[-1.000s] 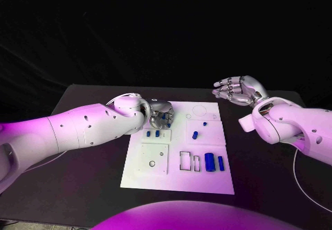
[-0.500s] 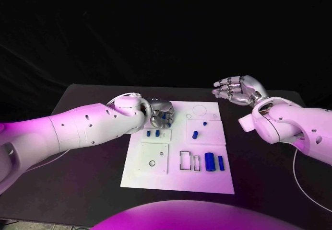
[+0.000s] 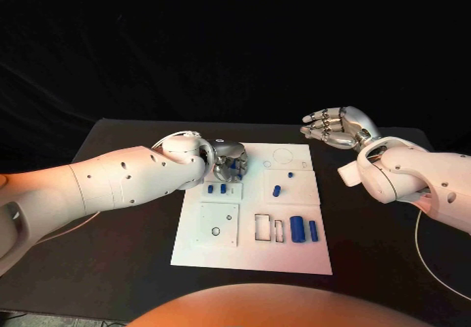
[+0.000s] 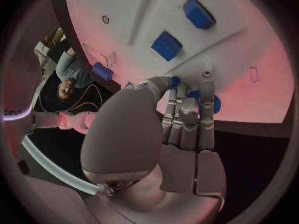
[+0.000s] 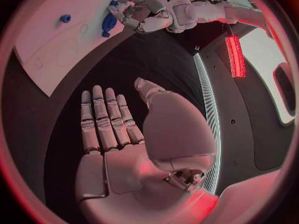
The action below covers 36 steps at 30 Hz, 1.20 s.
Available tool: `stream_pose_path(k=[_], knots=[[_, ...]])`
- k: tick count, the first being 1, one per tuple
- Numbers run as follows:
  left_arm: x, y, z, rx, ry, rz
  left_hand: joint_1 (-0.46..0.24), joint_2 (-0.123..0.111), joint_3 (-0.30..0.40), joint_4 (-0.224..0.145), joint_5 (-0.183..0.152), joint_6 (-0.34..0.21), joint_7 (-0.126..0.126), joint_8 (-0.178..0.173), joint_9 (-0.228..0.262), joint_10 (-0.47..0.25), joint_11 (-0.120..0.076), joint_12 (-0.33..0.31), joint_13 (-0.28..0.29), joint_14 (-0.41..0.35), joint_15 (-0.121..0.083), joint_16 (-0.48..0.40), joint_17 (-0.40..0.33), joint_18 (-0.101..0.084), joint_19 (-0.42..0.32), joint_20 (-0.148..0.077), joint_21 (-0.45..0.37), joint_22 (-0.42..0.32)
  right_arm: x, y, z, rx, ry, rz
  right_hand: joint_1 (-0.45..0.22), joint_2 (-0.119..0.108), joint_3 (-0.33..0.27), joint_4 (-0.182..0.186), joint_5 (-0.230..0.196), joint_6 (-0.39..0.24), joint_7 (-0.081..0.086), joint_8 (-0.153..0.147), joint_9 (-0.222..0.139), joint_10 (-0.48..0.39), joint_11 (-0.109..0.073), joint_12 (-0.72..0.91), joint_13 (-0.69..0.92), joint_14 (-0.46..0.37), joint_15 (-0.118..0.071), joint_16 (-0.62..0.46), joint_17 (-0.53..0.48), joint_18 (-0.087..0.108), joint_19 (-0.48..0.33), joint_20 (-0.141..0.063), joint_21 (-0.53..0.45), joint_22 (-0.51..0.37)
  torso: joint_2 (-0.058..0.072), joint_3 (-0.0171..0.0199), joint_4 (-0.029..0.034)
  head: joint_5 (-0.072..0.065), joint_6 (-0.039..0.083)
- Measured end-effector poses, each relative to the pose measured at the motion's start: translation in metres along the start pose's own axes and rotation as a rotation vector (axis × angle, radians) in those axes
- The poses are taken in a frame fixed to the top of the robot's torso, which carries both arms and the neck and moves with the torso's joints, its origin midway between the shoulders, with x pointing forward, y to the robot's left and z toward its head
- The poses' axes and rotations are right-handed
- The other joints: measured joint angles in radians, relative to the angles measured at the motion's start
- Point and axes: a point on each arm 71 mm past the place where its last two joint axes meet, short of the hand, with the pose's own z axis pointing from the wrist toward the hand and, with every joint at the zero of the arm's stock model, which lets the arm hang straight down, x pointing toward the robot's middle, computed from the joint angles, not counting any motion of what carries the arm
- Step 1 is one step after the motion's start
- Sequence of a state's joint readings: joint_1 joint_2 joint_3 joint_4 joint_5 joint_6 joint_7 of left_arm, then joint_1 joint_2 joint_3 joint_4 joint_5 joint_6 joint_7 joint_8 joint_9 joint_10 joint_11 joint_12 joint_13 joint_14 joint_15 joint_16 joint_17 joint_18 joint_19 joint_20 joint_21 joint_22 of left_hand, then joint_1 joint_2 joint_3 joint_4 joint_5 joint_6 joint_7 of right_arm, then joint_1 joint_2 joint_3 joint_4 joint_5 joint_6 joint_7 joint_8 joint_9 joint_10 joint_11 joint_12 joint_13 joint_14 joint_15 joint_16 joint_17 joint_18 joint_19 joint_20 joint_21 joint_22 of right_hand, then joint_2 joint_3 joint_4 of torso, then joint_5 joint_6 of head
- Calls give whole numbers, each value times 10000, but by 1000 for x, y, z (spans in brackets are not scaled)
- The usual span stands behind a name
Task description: Assemble the parts on the task board
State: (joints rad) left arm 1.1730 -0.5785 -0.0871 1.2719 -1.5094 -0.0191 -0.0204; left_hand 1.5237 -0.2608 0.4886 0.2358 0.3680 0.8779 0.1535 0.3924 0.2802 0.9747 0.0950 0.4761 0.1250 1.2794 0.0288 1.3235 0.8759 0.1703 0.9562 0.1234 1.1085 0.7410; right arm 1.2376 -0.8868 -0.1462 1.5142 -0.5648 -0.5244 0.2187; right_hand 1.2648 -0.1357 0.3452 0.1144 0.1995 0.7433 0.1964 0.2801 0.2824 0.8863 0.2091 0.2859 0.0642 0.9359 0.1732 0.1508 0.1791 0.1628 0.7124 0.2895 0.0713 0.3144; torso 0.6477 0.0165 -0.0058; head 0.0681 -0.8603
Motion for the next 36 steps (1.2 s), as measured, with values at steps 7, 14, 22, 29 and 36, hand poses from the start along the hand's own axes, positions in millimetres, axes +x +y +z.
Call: stream_pose_path(k=[7,14,22,29,36], knots=[[0,0,1,-18,24,-40,144,144,231,-297,0,357,-6,0,15,473,-51,-1,37,263,-96,283,318,-1,215,1,381,419,0,0,0,10,17,2,0,0,0,0,0,0,0,0,0,0,0,-19,0,0,0,0,-11,0,0,0,0,-12,-2,0,0,-22,-7],[0,1,1,-26,13,-98,279,338,332,-649,-13,701,-51,-11,44,746,-144,29,105,502,-180,464,608,0,430,-107,731,819,0,0,0,16,26,3,0,0,0,0,0,0,0,0,1,0,0,-20,0,0,0,0,-10,0,0,0,0,-12,-4,0,2,-33,-11],[0,1,1,38,-126,-176,321,403,358,-721,-24,716,-39,-36,57,765,-163,20,138,572,-180,511,774,0,502,-107,814,994,0,0,0,18,34,4,0,0,0,0,0,0,0,0,1,0,0,-20,0,0,0,-39,-10,0,0,0,0,-12,-10,0,3,-44,1],[-1,0,-2,211,-399,-304,293,431,358,-721,-24,752,0,-38,56,765,-162,20,147,608,-144,511,747,0,502,-107,853,1000,1,0,0,18,42,6,0,0,0,1,0,0,0,0,-8,0,0,-19,1,0,0,-39,-9,1,0,0,0,-11,-10,-4,6,-44,37],[-9,0,-15,450,-829,-584,195,435,358,-722,-26,793,-32,-67,47,801,-128,-38,134,608,-144,511,659,1,501,-107,852,985,0,-1,0,26,38,3,0,0,0,1,0,0,0,0,-7,-1,0,-20,1,0,0,-39,-9,0,0,0,0,-11,-21,-4,13,-28,71]])
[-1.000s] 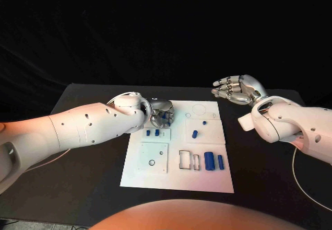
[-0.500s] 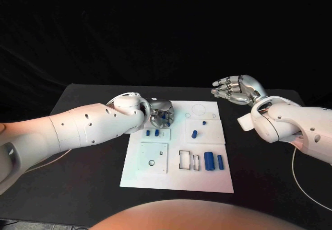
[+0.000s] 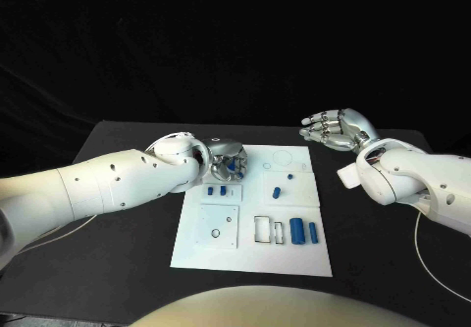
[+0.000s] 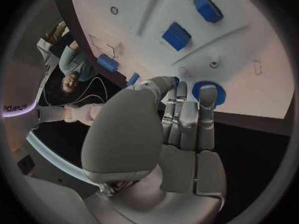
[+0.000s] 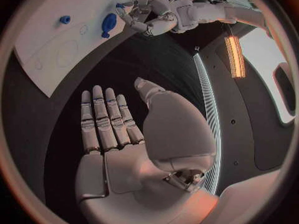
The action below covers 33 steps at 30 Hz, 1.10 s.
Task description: Assemble the parts on the task board
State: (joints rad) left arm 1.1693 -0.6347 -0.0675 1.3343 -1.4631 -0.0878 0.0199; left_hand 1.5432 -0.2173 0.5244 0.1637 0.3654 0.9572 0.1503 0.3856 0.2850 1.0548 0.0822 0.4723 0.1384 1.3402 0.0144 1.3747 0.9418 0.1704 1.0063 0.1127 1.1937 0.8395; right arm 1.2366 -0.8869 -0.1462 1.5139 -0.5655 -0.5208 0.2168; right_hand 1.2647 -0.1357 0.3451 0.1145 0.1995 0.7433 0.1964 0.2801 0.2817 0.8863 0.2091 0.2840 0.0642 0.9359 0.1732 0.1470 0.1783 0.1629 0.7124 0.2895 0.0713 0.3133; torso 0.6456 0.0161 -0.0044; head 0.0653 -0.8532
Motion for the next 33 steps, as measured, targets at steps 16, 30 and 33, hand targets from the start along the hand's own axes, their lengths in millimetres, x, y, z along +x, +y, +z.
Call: stream_pose_path(k=[16,30,33], knots=[[-16,25,-33,-498,-403,-592,-196,-66,0,0,0,69,1,-10,-11,36,34,-158,-21,0,0,0,-68,0,0,0,0,0,-2,-2,-1,37,-48,-23,0,0,0,0,0,0,0,0,0,0,0,0,0,0,0,0,1,0,0,0,0,1,-11,4,33,20,12],[-9,40,-34,-1013,-9,-703,-235,-105,-1,1,0,68,0,-49,-13,72,-1,-164,-29,0,0,-1,-80,-1,-1,-1,-1,1,-2,-2,-1,54,-49,-23,0,0,0,0,0,33,-33,0,-11,0,0,0,0,0,0,0,-26,0,0,0,0,-33,3,-4,16,33,12],[-8,41,-33,-1068,56,-706,-235,-105,-1,1,0,68,0,-50,-13,72,-1,-164,-30,-1,0,-1,-81,-1,-1,0,-1,1,-2,-2,-1,55,-48,-23,0,0,0,0,0,33,-33,0,-11,0,0,0,0,0,0,1,-26,0,0,0,0,-33,6,-3,12,39,3]])
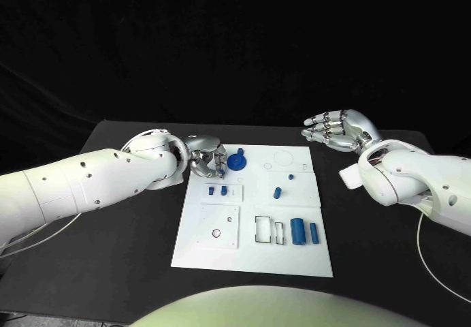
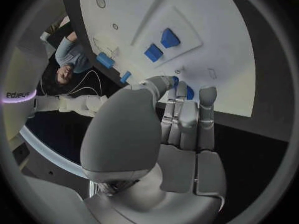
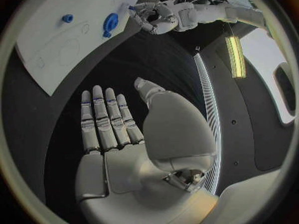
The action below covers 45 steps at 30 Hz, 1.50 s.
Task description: Assemble the parts on the task board
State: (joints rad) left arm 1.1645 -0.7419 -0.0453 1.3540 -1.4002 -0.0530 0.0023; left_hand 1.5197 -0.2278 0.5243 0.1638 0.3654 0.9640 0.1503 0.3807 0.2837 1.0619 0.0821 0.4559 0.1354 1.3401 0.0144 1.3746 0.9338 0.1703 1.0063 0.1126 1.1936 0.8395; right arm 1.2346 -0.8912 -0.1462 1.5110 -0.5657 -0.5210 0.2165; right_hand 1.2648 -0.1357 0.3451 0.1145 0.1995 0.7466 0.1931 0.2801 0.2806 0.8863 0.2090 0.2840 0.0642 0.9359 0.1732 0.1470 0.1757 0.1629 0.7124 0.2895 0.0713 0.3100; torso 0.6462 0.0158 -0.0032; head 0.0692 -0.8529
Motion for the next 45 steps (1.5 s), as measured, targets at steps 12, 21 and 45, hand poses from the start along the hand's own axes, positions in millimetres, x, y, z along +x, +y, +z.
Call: stream_pose_path(k=[12,21,45], knots=[[4,4,1,-161,204,8,-42,-39,0,1,0,35,-37,0,-4,0,1,-43,1,0,0,0,-44,1,-21,21,0,-36,0,0,0,9,-8,-3,0,0,0,0,0,0,0,0,0,0,0,0,0,0,0,0,1,0,0,0,0,1,2,7,1,3,-36],[5,4,1,-169,357,5,-81,0,-30,31,0,34,-37,-10,9,-1,1,-42,1,0,0,0,-60,0,-77,-1,0,-82,0,0,0,9,-7,-3,0,0,0,0,0,0,0,0,1,0,0,0,0,0,0,0,1,0,0,0,0,1,-1,9,1,7,-54],[8,1,5,-162,488,22,-119,-40,-29,32,1,87,-92,-11,8,106,-36,-93,-9,0,0,0,-59,0,-113,36,-1,-124,0,-1,0,16,3,0,0,0,0,0,0,0,0,0,2,0,0,0,0,0,0,0,3,0,0,0,0,2,-6,12,-6,20,-57]])
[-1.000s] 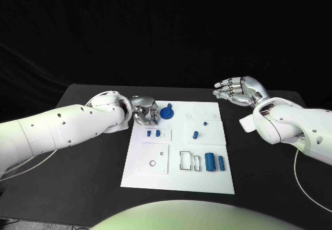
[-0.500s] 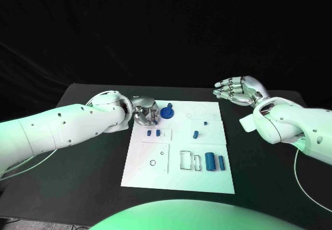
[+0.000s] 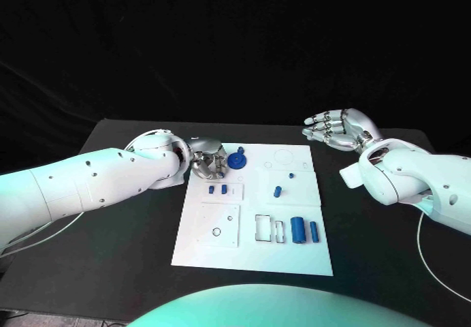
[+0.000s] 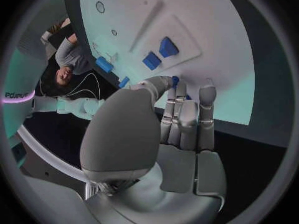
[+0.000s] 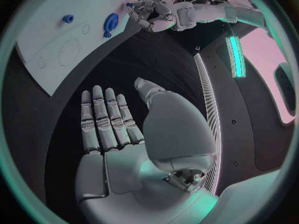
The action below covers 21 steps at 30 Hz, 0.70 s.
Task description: Assemble the parts on the task board
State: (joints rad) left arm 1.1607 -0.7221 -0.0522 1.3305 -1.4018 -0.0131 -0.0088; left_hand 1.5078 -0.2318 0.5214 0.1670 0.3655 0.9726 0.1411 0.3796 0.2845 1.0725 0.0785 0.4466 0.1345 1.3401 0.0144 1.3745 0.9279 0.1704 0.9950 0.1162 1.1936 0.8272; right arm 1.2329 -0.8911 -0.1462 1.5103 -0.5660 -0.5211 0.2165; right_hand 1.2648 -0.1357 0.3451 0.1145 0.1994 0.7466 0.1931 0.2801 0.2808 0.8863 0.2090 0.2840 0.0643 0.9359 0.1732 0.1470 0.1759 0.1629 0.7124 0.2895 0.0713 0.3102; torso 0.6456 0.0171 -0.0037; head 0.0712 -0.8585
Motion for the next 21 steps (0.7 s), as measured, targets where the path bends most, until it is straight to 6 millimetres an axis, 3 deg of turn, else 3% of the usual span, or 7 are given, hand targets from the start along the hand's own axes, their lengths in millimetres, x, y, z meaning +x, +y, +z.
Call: stream_pose_path(k=[21], knots=[[0,0,1,-102,132,30,-80,-1,1,1,5,-4,0,-121,-8,-1,1,-202,-32,-25,-24,0,-195,-2,-108,-35,-85,-139,0,-1,0,18,-4,-3,0,0,0,0,0,0,0,0,-19,0,0,0,0,0,0,-57,-26,0,0,0,0,-28,1,-6,3,-47,-27]])
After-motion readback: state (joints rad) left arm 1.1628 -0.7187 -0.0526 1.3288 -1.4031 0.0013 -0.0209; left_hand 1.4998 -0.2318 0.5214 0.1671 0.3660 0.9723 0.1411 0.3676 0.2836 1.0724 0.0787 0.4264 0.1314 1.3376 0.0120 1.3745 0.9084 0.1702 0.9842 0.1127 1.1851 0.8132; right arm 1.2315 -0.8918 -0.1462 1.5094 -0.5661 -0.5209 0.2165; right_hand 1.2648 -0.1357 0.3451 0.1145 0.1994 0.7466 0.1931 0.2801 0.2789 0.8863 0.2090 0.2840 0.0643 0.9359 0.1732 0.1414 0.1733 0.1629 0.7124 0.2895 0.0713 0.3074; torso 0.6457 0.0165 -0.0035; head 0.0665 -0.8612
